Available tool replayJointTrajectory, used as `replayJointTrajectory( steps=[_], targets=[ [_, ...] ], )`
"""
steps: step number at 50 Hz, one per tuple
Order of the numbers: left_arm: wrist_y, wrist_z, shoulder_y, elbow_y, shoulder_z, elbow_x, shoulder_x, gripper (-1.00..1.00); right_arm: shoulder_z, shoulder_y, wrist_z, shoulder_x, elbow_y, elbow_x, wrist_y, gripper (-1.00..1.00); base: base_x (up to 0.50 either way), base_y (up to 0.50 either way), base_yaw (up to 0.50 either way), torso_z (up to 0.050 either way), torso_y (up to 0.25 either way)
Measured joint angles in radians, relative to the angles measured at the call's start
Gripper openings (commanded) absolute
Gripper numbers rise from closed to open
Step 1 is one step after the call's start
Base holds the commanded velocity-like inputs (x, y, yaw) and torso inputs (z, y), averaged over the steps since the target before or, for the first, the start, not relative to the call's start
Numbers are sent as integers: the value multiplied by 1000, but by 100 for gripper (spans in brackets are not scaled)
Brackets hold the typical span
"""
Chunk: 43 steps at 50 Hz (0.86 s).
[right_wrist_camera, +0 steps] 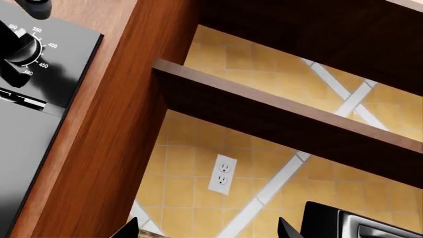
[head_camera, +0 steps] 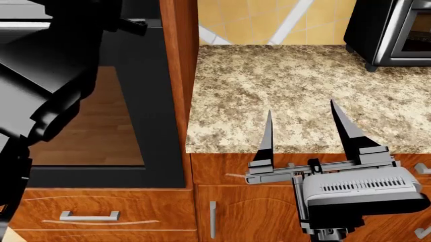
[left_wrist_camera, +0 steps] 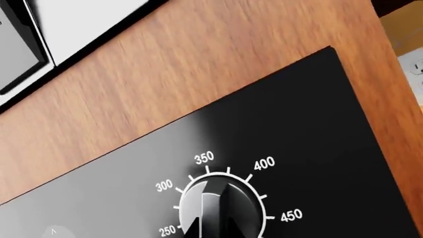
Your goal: Preheat the oven by turning the temperature knob.
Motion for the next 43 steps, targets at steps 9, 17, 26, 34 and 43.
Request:
replayJointTrajectory(
  steps=[9,17,26,34,43],
  targets=[
    [9,11,-5,1,51,47,-13,-100,-2,1,3,2,-1,0,1,100,0,0,0,0,0],
    [22,19,-12,-3,108,103,-25,-100,-3,2,5,3,-1,2,2,100,0,0,0,0,0],
    [34,27,-18,-11,158,153,-33,-100,-3,2,7,5,-4,4,3,100,0,0,0,0,0],
    [41,37,-24,-16,183,177,-38,-100,-4,3,9,6,-5,5,5,100,0,0,0,0,0],
    [53,47,-31,-22,217,202,-49,-100,-7,4,11,7,-4,5,5,100,0,0,0,0,0]
  ],
)
